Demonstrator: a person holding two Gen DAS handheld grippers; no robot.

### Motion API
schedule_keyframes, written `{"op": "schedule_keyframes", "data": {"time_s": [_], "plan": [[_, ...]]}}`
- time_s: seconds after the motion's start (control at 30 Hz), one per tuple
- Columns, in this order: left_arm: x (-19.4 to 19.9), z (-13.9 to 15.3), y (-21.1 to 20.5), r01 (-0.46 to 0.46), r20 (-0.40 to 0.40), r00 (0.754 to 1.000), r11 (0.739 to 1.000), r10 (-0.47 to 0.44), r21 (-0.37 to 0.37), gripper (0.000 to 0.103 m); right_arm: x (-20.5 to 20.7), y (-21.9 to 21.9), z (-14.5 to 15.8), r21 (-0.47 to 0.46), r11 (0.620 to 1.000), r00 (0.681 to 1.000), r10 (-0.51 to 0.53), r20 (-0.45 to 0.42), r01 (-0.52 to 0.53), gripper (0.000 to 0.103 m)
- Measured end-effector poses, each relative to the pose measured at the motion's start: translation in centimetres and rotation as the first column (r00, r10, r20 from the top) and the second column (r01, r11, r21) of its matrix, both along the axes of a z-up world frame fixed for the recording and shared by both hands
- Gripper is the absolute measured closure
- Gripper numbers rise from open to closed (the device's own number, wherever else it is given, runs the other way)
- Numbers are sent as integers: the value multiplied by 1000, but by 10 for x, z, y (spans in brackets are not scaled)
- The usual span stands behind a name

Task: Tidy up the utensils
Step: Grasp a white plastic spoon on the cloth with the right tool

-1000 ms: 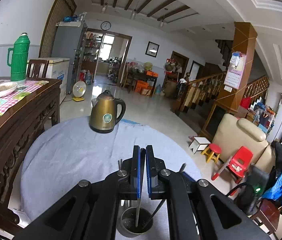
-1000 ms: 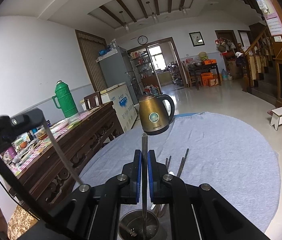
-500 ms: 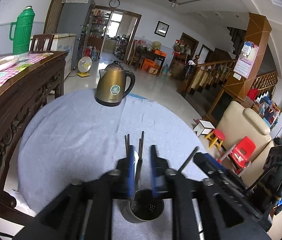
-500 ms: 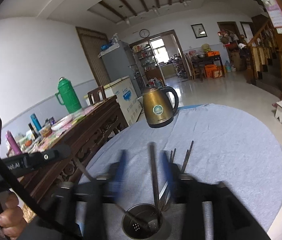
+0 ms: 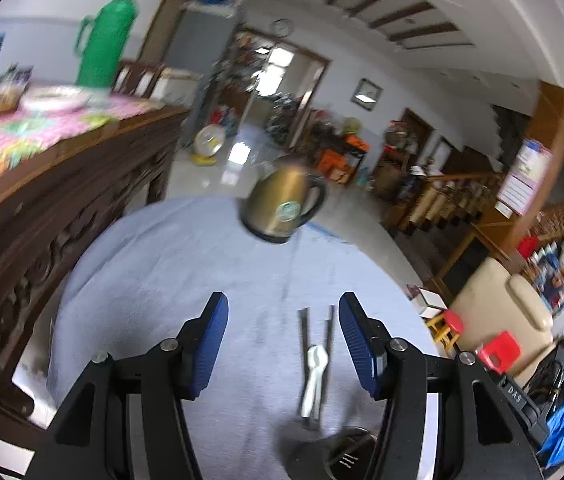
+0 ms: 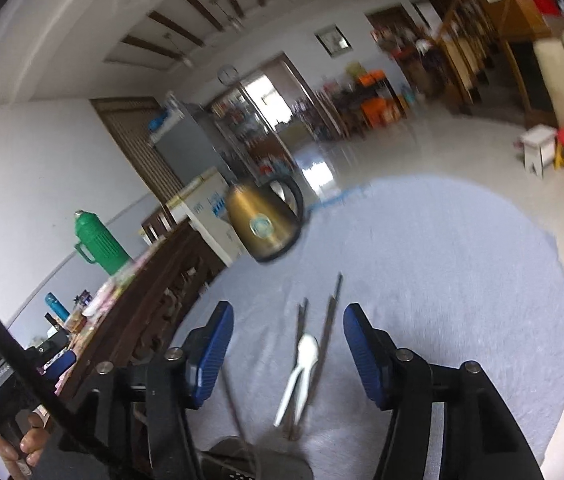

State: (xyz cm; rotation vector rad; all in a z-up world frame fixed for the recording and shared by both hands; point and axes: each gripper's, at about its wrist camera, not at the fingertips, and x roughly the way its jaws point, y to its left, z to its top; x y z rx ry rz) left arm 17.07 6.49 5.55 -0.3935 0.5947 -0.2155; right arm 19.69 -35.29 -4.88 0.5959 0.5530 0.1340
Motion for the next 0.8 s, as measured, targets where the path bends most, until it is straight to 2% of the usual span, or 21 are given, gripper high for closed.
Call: {"op": "schedule_keyframes", "data": {"time_s": [0.07,0.17,0.23,0.33,0.43,0.47,0.57,0.7,0.8], "plan": [[18,-19,11,-16,-56,998,1000,16,-11,44,15,-3,-15,13,999,998,32,-62,-31,46],[44,-54,17,-7,-157,988,1000,7,-1,44,48,-5,-46,62,993,976,113,-186,-103,49],[63,-79,14,34,-239,971,999,-32,4,45,67,-2,-64,95,984,955,167,-245,-148,52],[89,-117,1,108,-352,931,994,-99,5,46,95,4,-87,151,967,918,242,-313,-203,54],[112,-144,-24,199,-418,891,980,-176,11,63,122,14,-104,174,954,885,291,-364,-243,58],[117,-147,-30,221,-426,884,975,-193,17,69,130,19,-108,184,948,874,312,-372,-260,60],[128,-155,-49,266,-439,870,963,-224,37,70,149,37,-117,209,929,845,367,-390,-306,63],[138,-158,-51,271,-439,867,962,-235,21,70,171,58,-125,180,925,824,381,-420,-336,67],[137,-160,-45,275,-443,866,961,-234,31,70,186,72,-131,108,935,814,348,-465,-338,67]]}}
